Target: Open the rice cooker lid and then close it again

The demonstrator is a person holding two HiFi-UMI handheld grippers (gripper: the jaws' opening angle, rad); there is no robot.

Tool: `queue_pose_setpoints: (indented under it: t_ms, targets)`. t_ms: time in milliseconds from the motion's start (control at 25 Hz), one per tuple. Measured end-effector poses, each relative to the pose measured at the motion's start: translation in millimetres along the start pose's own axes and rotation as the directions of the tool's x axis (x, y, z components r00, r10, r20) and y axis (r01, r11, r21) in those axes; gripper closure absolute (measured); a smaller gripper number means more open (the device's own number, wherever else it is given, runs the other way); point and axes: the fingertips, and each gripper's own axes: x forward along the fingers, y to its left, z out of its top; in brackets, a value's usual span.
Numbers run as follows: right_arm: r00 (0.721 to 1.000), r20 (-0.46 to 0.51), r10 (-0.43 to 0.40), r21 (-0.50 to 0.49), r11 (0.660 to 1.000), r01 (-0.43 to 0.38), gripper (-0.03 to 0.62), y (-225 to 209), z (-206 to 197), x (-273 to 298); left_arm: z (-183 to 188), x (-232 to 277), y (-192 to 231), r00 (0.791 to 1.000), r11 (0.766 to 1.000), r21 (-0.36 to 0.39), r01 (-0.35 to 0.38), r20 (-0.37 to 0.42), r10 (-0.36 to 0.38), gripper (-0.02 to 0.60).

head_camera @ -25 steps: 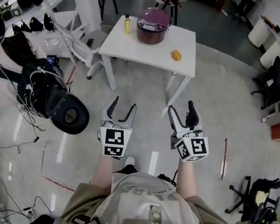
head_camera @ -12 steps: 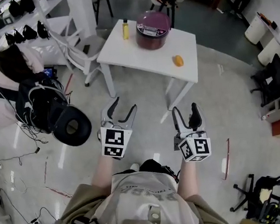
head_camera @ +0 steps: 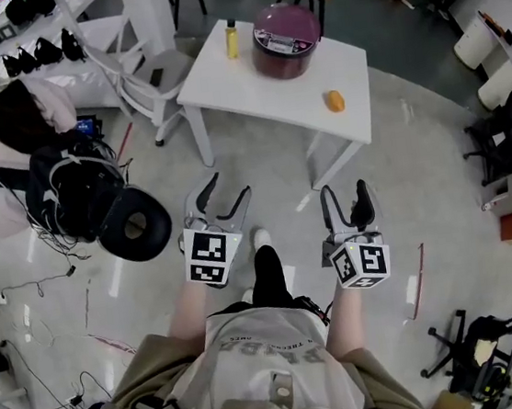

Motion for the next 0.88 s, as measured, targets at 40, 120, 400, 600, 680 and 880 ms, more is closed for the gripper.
queue_pose_setpoints:
  t_ms: [40,120,400,600,680,880]
  targets:
    - [1.000,-0.005,0.001,0.003,1.000,-0.001,0.273,-2,-2,4,-3,4,3,1.000,1.000,-0.002,-0.002,-0.006,0.002,0.308]
    - [1.000,-0.010,0.005,0.004,1.000,-0.005,0.273,-5,-3,15,-5,13,9,1.000,1.000,-0.004,-0.005,-0.014,0.005,0.308]
    - [0.999,-0.008,0.044,-0.012,0.999,-0.044,0.273,-11,2,70,8,53,34,1.000,1.000,-0.013,-0.016,-0.009,0.016,0.308]
    - [0.998,-0.019,0.064,-0.018,0.998,-0.064,0.263,-21,4,112,25,91,51,1.000,1.000,-0.019,-0.019,0.006,0.019,0.308]
    - [0.997,-0.019,0.069,-0.016,0.997,-0.069,0.263,-29,6,130,28,108,57,1.000,1.000,-0.011,-0.021,0.001,0.021,0.308]
    - [0.995,-0.010,0.098,-0.009,0.995,-0.098,0.263,-46,15,175,47,150,71,1.000,0.999,0.010,-0.030,-0.002,0.030,0.308]
